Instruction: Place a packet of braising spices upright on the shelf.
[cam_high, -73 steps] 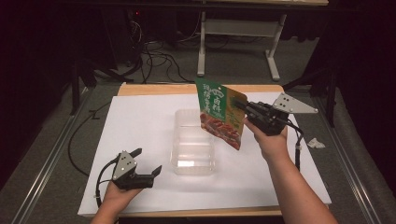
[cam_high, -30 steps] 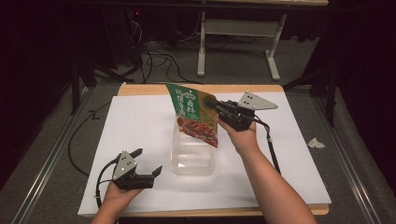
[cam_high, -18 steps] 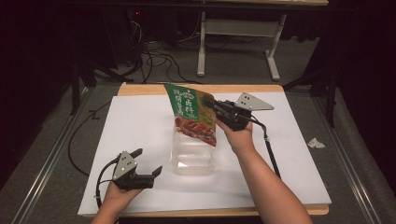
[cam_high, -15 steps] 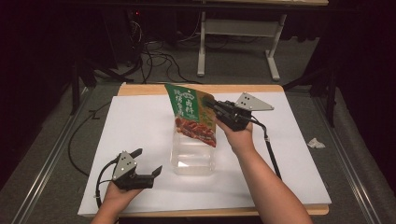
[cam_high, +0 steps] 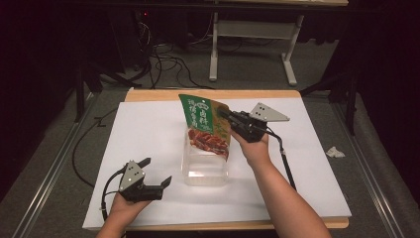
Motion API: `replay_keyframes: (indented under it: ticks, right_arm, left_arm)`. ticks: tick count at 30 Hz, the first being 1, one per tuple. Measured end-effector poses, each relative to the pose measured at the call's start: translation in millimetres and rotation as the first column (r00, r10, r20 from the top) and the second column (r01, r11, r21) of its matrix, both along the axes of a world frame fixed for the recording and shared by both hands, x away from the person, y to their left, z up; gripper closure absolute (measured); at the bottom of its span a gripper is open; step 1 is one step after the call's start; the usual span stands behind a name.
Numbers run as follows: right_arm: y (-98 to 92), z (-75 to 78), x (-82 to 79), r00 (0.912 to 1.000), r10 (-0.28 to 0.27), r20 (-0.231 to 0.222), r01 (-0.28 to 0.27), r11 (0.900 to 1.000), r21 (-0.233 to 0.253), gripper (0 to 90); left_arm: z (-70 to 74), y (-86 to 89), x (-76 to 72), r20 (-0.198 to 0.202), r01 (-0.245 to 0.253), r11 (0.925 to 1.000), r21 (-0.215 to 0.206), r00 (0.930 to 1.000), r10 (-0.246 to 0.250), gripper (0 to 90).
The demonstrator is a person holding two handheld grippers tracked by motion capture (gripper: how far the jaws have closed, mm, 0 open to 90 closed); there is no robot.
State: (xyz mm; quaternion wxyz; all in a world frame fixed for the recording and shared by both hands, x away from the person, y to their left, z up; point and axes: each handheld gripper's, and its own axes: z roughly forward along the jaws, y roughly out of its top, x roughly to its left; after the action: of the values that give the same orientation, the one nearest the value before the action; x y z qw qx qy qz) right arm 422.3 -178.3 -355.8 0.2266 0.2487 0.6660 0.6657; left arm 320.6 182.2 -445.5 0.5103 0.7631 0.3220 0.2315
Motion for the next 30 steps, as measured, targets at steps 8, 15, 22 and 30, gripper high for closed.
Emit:
replay_keyframes:
  ticks: [8, 15, 22, 30]
  right_arm:
    - [-0.4, -6.7, -0.2, 1.0, 0.001, -0.008, -0.001, 1.0, -0.011, 90.0]
    - [-5.9, -11.3, -2.9, 0.9998, -0.009, -0.015, 0.009, 1.0, -0.005, 90.0]
    - [-12.0, -15.3, -5.0, 0.9996, -0.017, -0.024, 0.018, 1.0, 0.008, 90.0]
    - [-8.4, -11.6, -4.7, 0.9988, -0.032, -0.036, 0.031, 0.999, -0.015, 90.0]
  left_arm:
    - [0.3, 0.4, -0.3, 0.0, 0.002, 1.0, 0.0, 1.0, -0.002, 6.4]
    - [-0.3, -0.9, -0.1, 0.001, 0.002, 1.0, -0.001, 1.0, -0.002, 6.5]
    - [-0.3, -1.8, 0.0, -0.001, 0.006, 1.0, 0.003, 1.0, -0.006, 6.6]
    - [-0.2, -1.6, 0.0, 0.0, 0.005, 1.0, 0.001, 1.0, -0.005, 6.5]
